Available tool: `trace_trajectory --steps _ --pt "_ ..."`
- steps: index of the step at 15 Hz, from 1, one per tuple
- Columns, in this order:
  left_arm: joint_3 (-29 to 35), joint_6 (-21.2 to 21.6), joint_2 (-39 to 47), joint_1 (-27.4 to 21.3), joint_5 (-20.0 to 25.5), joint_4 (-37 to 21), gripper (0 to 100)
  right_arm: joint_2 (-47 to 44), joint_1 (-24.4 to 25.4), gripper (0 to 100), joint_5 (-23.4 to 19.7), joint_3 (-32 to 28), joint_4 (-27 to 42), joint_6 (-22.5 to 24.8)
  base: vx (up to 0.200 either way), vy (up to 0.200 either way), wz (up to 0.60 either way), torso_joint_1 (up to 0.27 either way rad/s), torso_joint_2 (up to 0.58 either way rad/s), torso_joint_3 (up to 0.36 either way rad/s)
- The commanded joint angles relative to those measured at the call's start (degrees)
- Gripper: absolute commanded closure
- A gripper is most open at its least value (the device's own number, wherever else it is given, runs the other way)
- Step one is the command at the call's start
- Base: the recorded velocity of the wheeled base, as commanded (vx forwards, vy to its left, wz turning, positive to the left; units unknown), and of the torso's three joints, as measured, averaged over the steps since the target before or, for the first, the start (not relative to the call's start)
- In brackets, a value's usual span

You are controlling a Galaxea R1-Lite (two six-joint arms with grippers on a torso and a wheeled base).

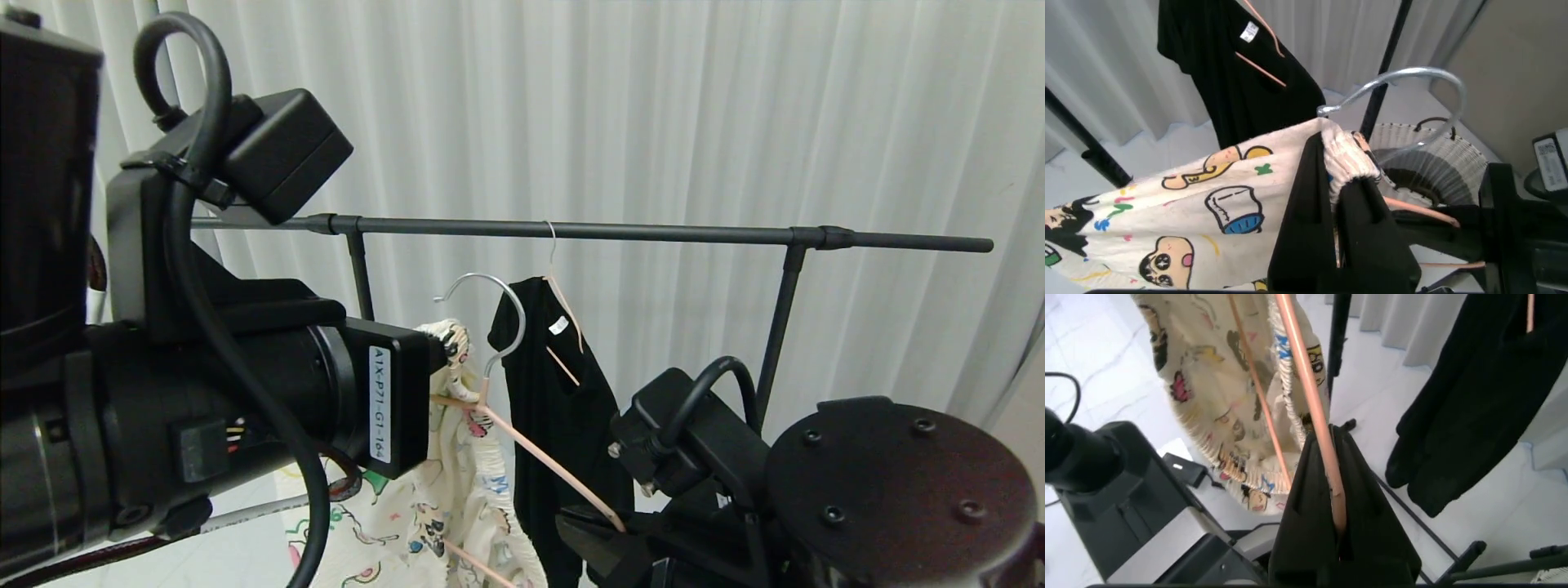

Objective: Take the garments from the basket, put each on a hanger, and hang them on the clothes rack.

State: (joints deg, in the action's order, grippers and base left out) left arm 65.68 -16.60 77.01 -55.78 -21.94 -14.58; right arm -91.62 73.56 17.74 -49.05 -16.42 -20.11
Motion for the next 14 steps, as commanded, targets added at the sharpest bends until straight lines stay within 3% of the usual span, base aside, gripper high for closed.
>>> trace_trajectory --steps 1,2,5,7,14 --pt "0.06 -0.01 -0.19 -0.03 -0.03 -0.01 100 0.04 0.01 100 0.1 -0.08 -0.01 -0.01 0.0 0.0 0.0 0.0 0.0 0.0" --pt "-0.12 -0.01 -0.19 0.06 -0.12 -0.01 0 0.13 0.01 100 0.28 -0.25 -0.1 -0.01 0.0 0.0 0.0 0.0 0.0 0.0" --pt "-0.29 0.87 -0.19 1.47 -1.44 -0.01 0 0.31 0.01 100 4.32 -0.25 -0.28 -0.19 0.0 0.0 0.0 0.0 0.0 0.0" --pt "-0.29 3.24 -0.81 1.64 -3.11 -0.01 0 0.04 -0.08 100 7.58 -0.08 -4.23 -1.16 0.0 0.0 0.0 0.0 0.0 0.0" --pt "-4.42 4.91 -4.06 1.64 -3.19 0.34 0 0.92 -0.87 100 12.23 0.19 -6.26 -1.24 0.0 0.0 0.0 0.0 0.0 0.0"
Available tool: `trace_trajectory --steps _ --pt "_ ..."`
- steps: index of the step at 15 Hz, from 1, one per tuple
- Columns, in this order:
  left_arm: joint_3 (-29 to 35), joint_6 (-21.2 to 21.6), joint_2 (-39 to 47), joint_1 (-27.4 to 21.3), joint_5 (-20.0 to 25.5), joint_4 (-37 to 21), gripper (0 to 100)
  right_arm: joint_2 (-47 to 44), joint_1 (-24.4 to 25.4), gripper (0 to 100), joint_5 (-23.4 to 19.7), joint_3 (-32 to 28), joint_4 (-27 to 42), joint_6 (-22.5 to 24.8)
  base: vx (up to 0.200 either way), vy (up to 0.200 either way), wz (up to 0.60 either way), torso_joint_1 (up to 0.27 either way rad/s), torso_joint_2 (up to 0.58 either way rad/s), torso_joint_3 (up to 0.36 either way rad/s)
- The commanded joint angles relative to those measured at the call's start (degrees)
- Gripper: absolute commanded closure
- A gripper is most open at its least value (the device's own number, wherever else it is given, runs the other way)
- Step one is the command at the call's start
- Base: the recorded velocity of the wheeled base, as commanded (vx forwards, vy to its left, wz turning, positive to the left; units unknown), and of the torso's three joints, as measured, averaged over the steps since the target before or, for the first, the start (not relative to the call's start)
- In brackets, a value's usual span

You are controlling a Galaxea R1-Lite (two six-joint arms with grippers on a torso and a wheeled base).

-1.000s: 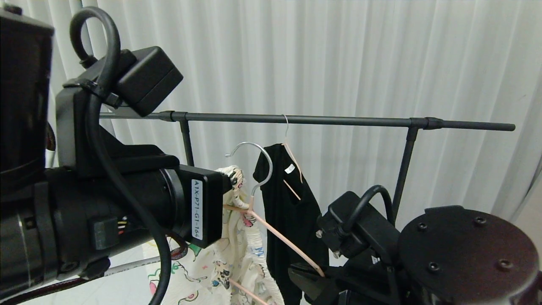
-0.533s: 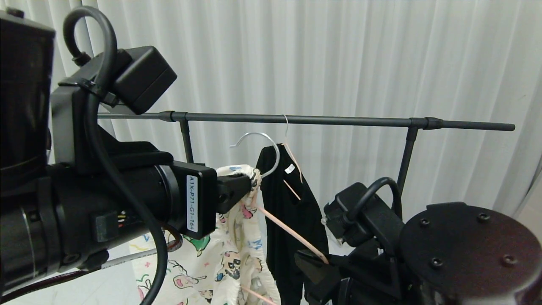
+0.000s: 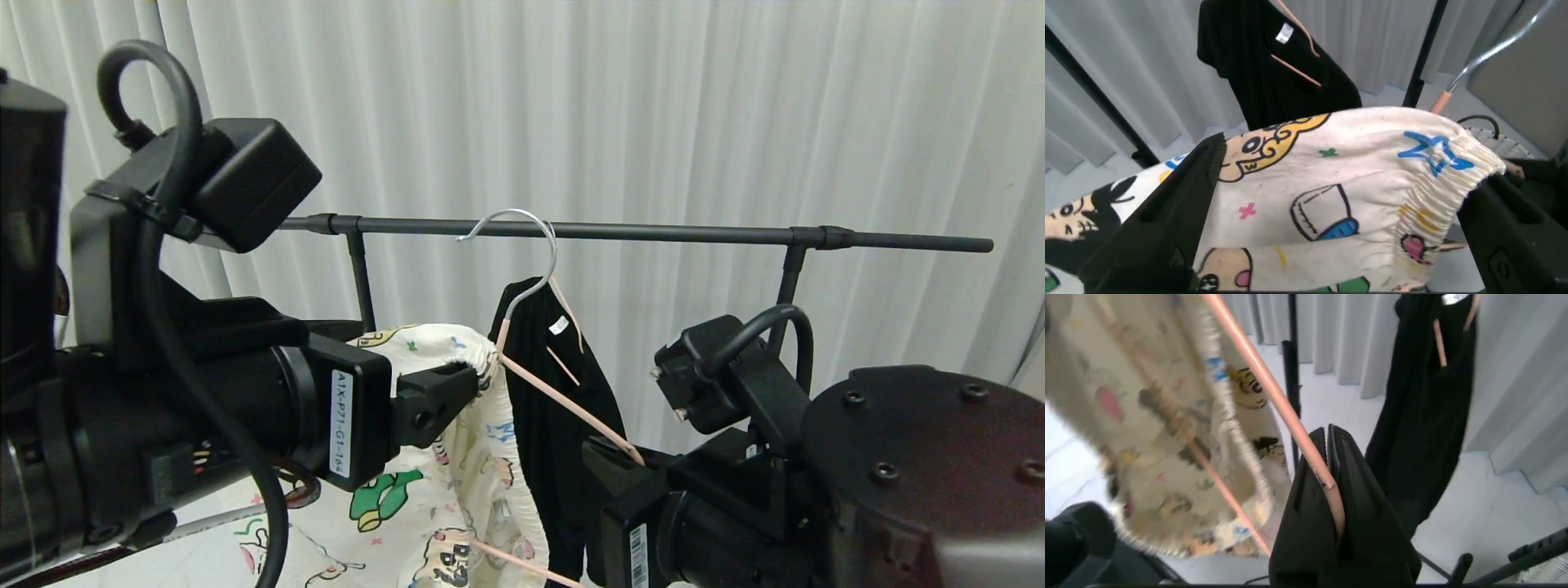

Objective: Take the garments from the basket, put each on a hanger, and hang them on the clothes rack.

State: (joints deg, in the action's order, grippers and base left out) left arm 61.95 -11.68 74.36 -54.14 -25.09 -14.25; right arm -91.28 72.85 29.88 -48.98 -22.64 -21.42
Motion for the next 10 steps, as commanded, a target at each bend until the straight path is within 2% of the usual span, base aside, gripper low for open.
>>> trace_trajectory --steps 1,4,6,10 --pt "-0.25 -0.01 -1.94 -0.09 -0.05 0.28 0 0.76 -0.34 100 0.09 0.11 -0.04 -0.03 0.0 0.0 0.0 0.0 0.0 0.0" --pt "0.01 0.08 -2.29 0.0 -0.05 5.81 0 0.84 -0.78 100 0.27 0.11 -0.04 0.06 0.0 0.0 0.0 0.0 0.0 0.0" --pt "-0.08 1.13 -1.76 1.76 -0.05 9.33 0 1.11 -0.78 100 0.27 -0.06 -0.13 0.15 0.0 0.0 0.0 0.0 0.0 0.0" --pt "-0.34 2.98 0.26 4.48 -0.49 9.42 0 1.81 -0.78 100 0.36 -0.15 -0.13 0.41 0.0 0.0 0.0 0.0 0.0 0.0"
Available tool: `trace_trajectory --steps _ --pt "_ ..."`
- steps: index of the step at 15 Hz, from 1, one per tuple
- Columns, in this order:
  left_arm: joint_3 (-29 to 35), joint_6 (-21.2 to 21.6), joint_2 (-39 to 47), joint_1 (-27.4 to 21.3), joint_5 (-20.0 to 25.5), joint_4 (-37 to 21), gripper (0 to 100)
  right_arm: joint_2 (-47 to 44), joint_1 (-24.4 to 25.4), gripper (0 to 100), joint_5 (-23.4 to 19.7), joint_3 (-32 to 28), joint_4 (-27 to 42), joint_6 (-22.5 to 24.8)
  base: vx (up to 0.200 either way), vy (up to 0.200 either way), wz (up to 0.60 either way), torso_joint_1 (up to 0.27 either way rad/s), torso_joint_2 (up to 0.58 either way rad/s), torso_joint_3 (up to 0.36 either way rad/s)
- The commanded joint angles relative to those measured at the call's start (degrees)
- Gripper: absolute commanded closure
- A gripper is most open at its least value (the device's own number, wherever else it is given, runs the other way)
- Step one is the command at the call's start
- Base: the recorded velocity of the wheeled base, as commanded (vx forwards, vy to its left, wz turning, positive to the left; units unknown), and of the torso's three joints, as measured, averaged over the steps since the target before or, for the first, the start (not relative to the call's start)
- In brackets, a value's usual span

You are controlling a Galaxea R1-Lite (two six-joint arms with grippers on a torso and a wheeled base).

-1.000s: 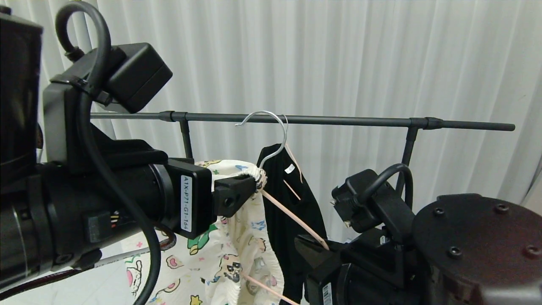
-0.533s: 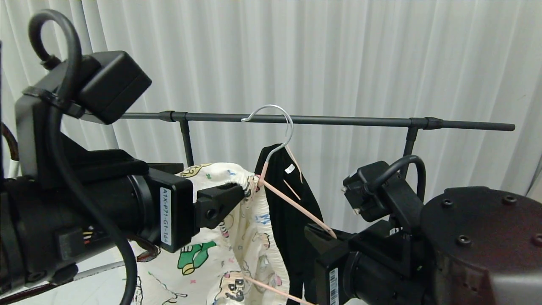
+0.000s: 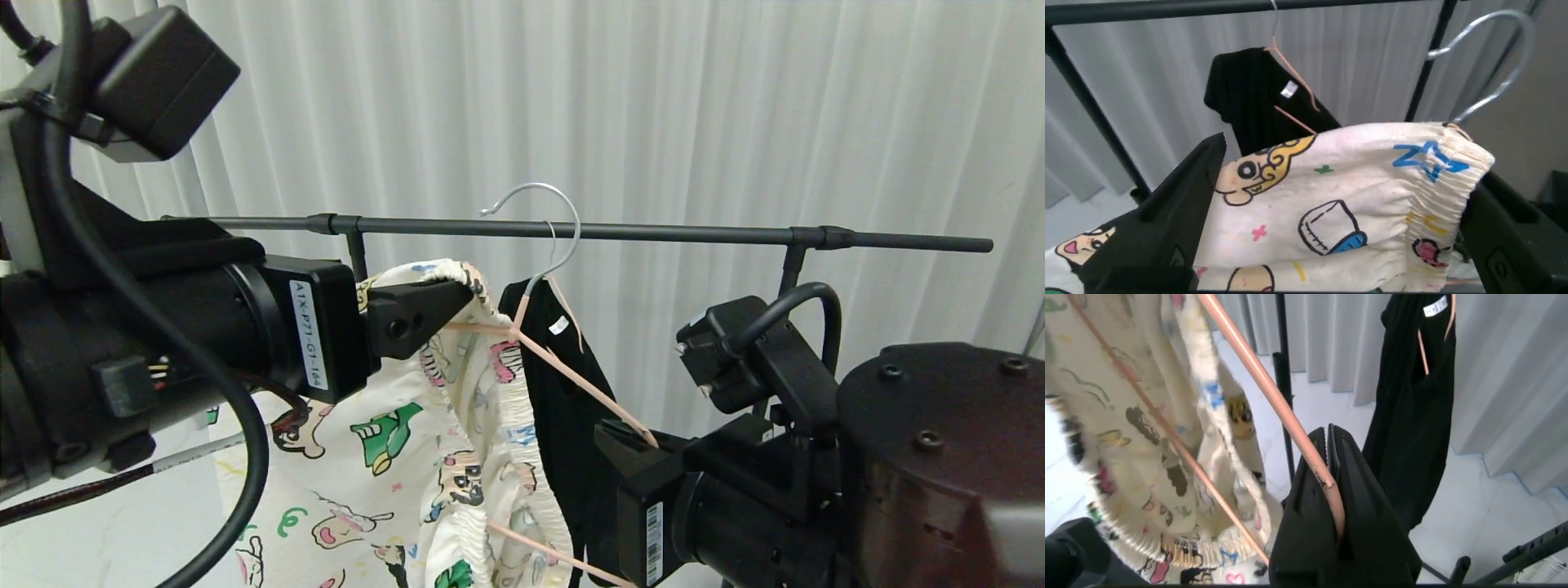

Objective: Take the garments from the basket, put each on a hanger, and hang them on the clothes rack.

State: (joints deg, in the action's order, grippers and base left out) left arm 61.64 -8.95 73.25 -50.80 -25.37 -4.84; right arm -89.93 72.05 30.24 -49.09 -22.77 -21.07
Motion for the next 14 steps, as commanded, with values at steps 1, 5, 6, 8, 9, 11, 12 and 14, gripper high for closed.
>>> trace_trajectory --steps 1,5,6,8,9,11,12,14 --pt "0.15 0.77 1.98 1.23 -1.35 0.09 0 0.98 0.02 100 -0.01 -0.04 0.01 0.06 0.0 0.0 0.0 0.0 0.0 0.0" --pt "-2.75 6.4 1.63 -2.9 -2.05 0.09 0 1.25 -2.17 100 -0.01 -0.39 -0.52 0.5 0.0 0.0 0.0 0.0 0.0 0.0" --pt "-4.07 7.01 1.54 -3.78 -2.05 0.09 0 1.34 -2.44 100 -0.01 -0.48 -1.13 0.76 0.0 0.0 0.0 0.0 0.0 0.0" --pt "-5.83 7.19 1.28 -5.98 -2.05 0.09 0 1.51 -2.7 100 0.08 -0.48 -1.66 1.2 0.0 0.0 0.0 0.0 0.0 0.0" --pt "-6.79 7.37 0.84 -6.68 -2.05 0.09 0 1.6 -2.88 100 1.13 -0.48 -2.1 1.29 0.0 0.0 0.0 0.0 0.0 0.0" --pt "-9.25 8.16 -1.45 -7.65 -1.97 0.09 0 1.86 -3.32 100 3.15 -0.3 -2.36 1.2 0.0 0.0 0.0 0.0 0.0 0.0" --pt "-10.83 8.68 -3.47 -9.06 -1.79 0.09 0 2.3 -3.32 100 3.33 -0.22 -2.36 1.2 0.0 0.0 0.0 0.0 0.0 0.0" --pt "-12.33 8.68 -5.84 -12.04 -1.35 0.09 0 2.3 -3.32 100 3.33 -0.3 -3.16 1.29 0.0 0.0 0.0 0.0 0.0 0.0"
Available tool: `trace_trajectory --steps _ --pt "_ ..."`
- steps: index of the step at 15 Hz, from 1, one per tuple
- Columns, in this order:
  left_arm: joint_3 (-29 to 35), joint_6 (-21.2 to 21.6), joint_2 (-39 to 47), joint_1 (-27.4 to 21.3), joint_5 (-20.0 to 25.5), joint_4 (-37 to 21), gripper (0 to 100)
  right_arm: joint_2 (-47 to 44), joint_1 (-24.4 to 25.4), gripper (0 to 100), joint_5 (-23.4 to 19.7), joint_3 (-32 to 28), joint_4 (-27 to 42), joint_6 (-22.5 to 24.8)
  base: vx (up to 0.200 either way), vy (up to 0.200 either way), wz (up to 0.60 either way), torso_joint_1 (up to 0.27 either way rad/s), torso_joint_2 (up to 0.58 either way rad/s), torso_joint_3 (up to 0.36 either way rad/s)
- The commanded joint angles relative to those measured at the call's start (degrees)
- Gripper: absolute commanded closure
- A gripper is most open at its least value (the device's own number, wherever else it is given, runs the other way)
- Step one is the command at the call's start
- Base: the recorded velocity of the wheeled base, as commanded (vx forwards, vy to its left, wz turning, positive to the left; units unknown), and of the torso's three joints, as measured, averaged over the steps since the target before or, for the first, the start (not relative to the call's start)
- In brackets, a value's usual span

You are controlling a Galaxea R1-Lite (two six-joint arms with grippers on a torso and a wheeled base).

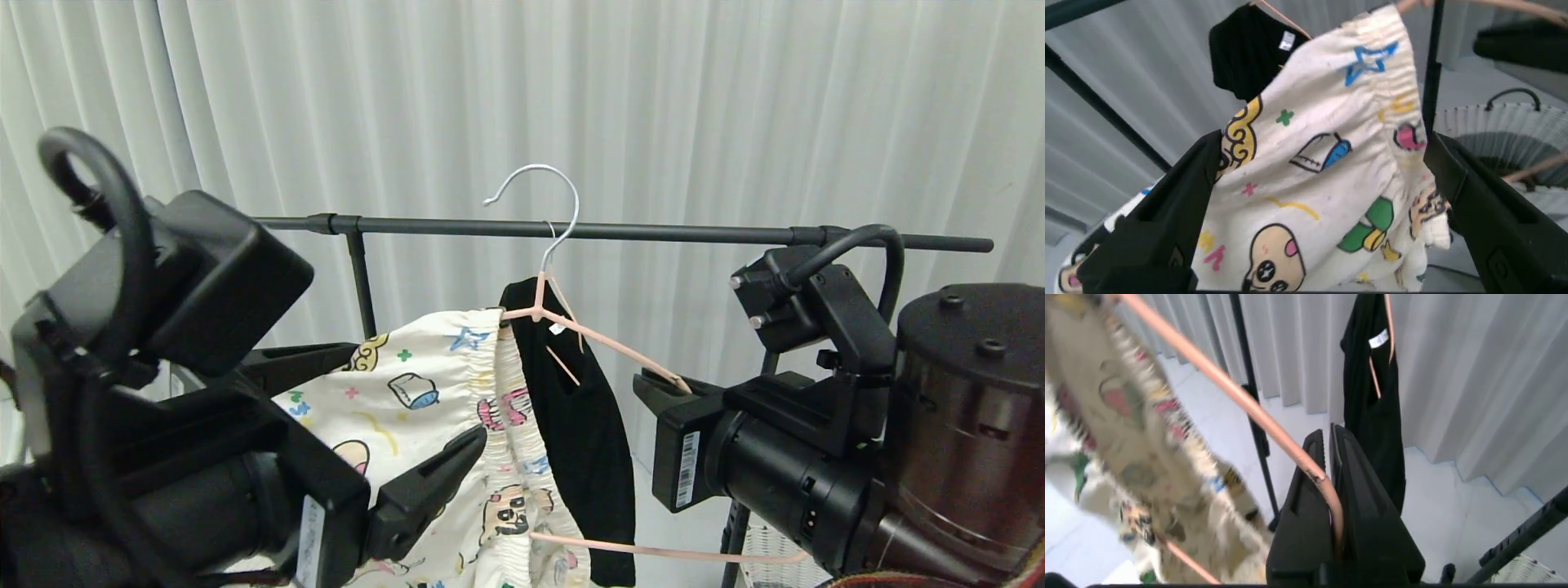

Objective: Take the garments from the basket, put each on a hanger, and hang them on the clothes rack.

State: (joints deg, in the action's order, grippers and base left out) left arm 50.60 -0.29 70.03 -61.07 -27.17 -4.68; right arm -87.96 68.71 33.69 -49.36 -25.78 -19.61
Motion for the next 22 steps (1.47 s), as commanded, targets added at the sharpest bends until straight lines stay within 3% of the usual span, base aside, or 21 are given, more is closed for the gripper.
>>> trace_trajectory --steps 1,4,8,10,15,18,20,22 --pt "-0.94 0.03 -2.53 -1.94 0.63 0.02 0 0.15 0.2 100 -0.21 -0.03 -1.29 0.02 0.0 0.0 0.0 0.0 0.0 0.0" --pt "0.72 0.12 -0.6 -2.03 0.89 5.38 0 -0.29 0.55 100 -0.12 -0.03 -2.25 0.89 0.0 0.0 0.0 0.0 0.0 0.0" --pt "0.37 0.38 -1.83 -1.33 2.04 6.79 0 0.59 0.2 100 1.37 0.4 -2.43 0.98 0.0 0.0 0.0 0.0 0.0 0.0" --pt "0.64 0.56 -2.62 2.28 2.04 10.31 0 2.26 0.02 100 1.37 1.99 -2.43 1.86 0.0 0.0 0.0 0.0 0.0 0.0" --pt "0.37 2.49 -5.79 2.98 3.88 11.71 0 4.02 -1.47 100 1.37 4.27 -2.43 2.74 0.0 0.0 0.0 0.0 0.0 0.0" --pt "-1.47 2.58 -7.19 6.76 6.96 12.5 0 4.72 -2.09 100 1.37 5.06 -2.43 3.88 0.0 0.0 0.0 0.0 0.0 0.0" --pt "-4.46 4.95 -9.21 11.33 10.47 12.5 0 6.83 -2.09 100 1.02 8.31 -2.52 7.84 0.0 0.0 0.0 0.0 0.0 0.0" --pt "-9.56 9.08 -13.87 16.69 23.48 12.5 0 9.29 -1.56 100 0.85 12.09 -3.4 9.33 0.0 0.0 0.0 0.0 0.0 0.0"
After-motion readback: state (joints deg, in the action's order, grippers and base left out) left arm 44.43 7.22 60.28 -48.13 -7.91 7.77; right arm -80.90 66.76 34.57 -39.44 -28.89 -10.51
